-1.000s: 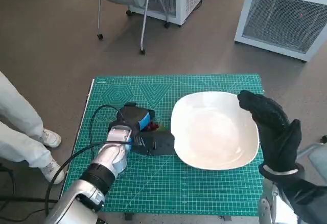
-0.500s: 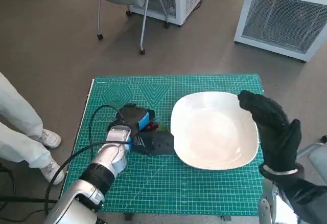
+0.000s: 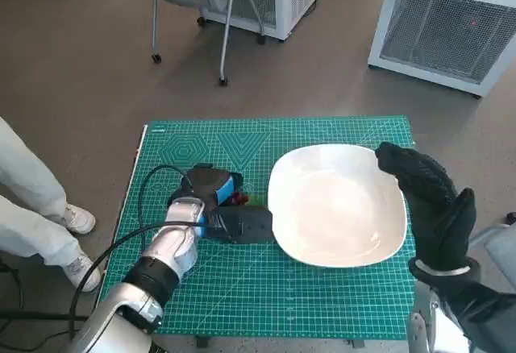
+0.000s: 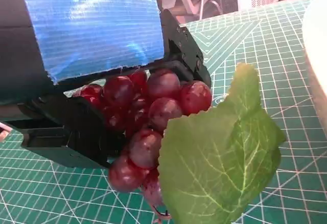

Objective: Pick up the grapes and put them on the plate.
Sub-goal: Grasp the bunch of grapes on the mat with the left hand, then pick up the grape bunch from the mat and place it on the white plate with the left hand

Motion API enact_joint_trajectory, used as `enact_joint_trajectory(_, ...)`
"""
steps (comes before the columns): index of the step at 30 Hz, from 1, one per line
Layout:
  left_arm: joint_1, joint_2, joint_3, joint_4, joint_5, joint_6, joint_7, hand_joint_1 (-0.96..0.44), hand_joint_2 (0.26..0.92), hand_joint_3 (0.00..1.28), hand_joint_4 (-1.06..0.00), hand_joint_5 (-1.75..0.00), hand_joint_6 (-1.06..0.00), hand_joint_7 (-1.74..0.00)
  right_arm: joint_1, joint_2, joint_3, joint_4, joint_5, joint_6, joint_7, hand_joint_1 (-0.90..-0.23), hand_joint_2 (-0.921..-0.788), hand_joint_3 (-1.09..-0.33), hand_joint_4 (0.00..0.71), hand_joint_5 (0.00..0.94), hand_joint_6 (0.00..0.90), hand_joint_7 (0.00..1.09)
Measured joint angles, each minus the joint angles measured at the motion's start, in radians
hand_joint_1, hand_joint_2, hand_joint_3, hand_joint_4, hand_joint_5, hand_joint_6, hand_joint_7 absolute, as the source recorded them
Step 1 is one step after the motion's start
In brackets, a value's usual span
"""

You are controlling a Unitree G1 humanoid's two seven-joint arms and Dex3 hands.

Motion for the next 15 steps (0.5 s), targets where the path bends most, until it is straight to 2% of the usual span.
enact_joint_trajectory(1,0.0,0.003,0.001,-0.005,-0.001,0.001,-0.002,0.35,0.921,0.33,-0.4,-1.54,-0.72,-0.17,0.0,0.0,0.0,0.001,0.0,0.0,0.0,-0.479,-0.921,-0.555,0.655,0.012,0.241,0.82)
enact_joint_trajectory(2,0.001,0.006,0.002,-0.011,-0.001,0.003,-0.003,0.32,0.921,0.32,-0.4,-1.54,-0.69,-0.28,-0.001,0.001,0.0,0.002,0.001,-0.001,0.0,-0.478,-0.921,-0.555,0.655,0.012,0.241,0.82)
enact_joint_trajectory(3,0.001,0.009,0.003,-0.018,-0.002,0.005,-0.005,0.27,0.921,0.32,-0.39,-1.53,-0.65,-0.44,-0.001,0.001,0.0,0.002,0.001,-0.001,0.0,-0.477,-0.921,-0.555,0.655,0.012,0.241,0.82)
enact_joint_trajectory(5,0.003,0.014,0.006,-0.033,-0.002,0.009,-0.009,0.15,0.921,0.32,-0.39,-1.51,-0.53,-0.91,-0.002,0.002,0.001,0.004,0.001,-0.002,0.001,-0.476,-0.921,-0.555,0.655,0.012,0.241,0.82)
enact_joint_trajectory(7,0.006,0.019,0.009,-0.049,-0.002,0.015,-0.013,0.07,0.921,0.32,-0.38,-1.49,-0.45,-1.2,-0.003,0.002,0.001,0.006,0.001,-0.003,0.001,-0.475,-0.921,-0.554,0.655,0.012,0.241,0.82)
enact_joint_trajectory(8,0.007,0.022,0.011,-0.057,-0.002,0.017,-0.016,0.05,0.921,0.32,-0.38,-1.49,-0.42,-1.28,-0.003,0.003,0.001,0.006,0.001,-0.003,0.001,-0.475,-0.921,-0.554,0.655,0.012,0.241,0.82)
enact_joint_trajectory(11,0.019,0.034,0.017,-0.096,-0.002,0.027,-0.026,0.02,0.921,0.31,-0.39,-1.47,-0.4,-1.39,-0.004,0.004,0.002,0.007,0.001,-0.003,0.002,-0.475,-0.921,-0.554,0.655,0.012,0.242,0.82)
enact_joint_trajectory(15,0.044,0.056,0.025,-0.17,-0.001,0.047,-0.045,0.01,0.921,0.28,-0.43,-1.52,-0.44,-1.27,-0.004,0.005,0.002,0.007,0.002,-0.003,0.002,-0.475,-0.921,-0.554,0.655,0.012,0.242,0.82)
